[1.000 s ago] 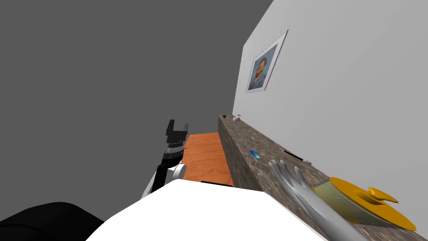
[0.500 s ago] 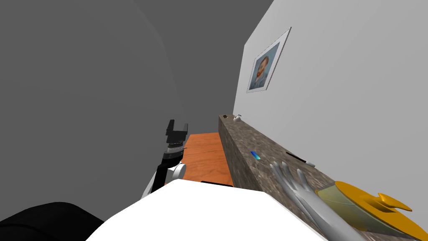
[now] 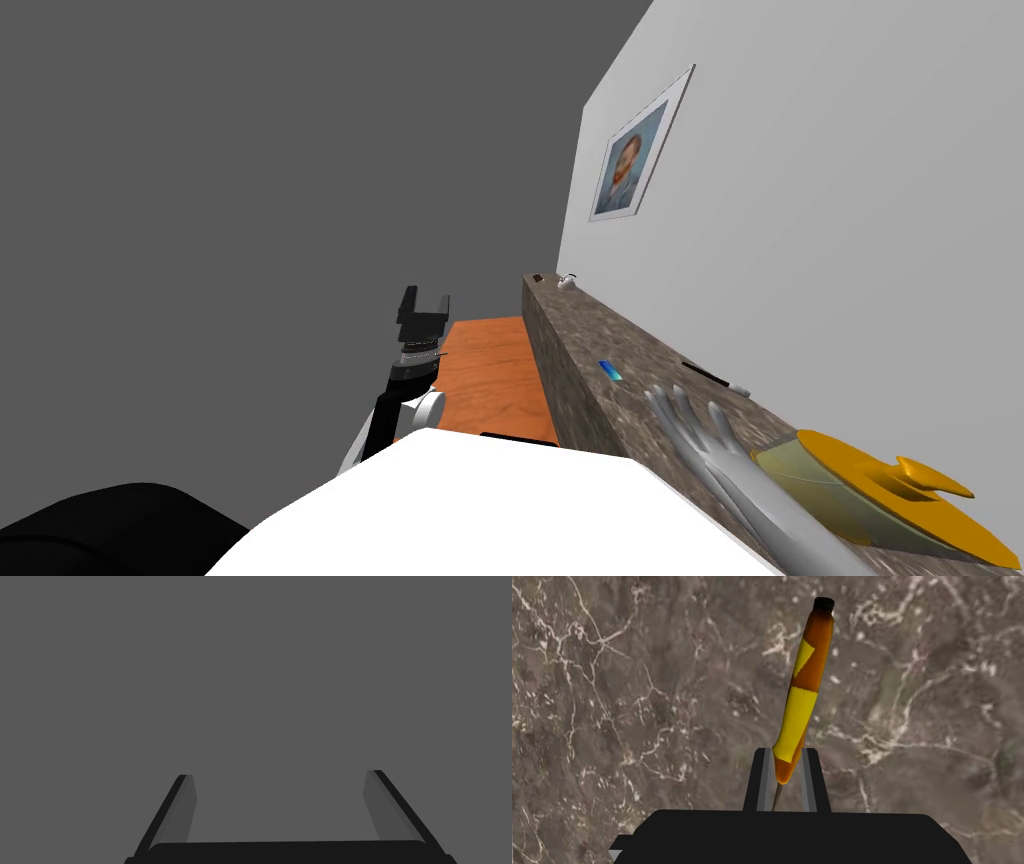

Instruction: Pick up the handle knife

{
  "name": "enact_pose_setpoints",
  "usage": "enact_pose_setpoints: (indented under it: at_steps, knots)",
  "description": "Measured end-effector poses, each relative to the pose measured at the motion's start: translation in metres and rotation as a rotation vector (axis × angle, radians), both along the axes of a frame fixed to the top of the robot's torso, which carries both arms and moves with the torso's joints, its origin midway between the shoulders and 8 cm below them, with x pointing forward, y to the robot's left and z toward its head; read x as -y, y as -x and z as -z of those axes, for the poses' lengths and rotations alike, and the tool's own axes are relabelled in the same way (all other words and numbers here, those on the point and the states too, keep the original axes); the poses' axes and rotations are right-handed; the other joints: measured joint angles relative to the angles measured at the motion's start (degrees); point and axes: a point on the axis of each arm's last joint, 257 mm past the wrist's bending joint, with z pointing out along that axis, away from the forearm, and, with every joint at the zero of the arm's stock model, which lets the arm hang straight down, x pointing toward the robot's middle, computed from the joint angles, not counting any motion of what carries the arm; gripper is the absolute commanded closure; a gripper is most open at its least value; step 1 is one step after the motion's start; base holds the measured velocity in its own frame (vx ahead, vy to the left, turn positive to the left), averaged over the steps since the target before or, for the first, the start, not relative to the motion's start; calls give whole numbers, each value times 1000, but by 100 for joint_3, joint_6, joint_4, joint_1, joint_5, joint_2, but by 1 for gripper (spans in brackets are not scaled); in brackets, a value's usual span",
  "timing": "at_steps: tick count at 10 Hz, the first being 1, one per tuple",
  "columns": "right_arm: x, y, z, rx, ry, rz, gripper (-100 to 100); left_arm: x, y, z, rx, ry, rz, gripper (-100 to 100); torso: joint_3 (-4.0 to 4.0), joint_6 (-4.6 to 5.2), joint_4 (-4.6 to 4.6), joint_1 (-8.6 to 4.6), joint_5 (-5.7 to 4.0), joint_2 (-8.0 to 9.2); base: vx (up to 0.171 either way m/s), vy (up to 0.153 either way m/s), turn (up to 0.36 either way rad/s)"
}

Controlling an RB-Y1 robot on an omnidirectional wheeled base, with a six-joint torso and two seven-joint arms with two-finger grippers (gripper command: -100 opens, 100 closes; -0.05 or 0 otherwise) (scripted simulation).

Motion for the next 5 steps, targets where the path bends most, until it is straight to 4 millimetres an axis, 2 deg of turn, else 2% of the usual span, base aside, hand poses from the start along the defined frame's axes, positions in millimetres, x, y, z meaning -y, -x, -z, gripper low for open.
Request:
enact_pose_setpoints:
  at_steps: [4, 5]
  knots:
    - [3, -25, -12, 0, -1, -18, 100, 0, 0, 0, 0, 0, 0, 0, 4, 1, 1, 4, 1, 6, -24, 14, -38]
    - [3, -26, -12, 1, -1, -18, 0, 0, 0, 0, 0, 0, 0, 0, 2, 0, 1, 0, -2, 3, 0, 0, 0]
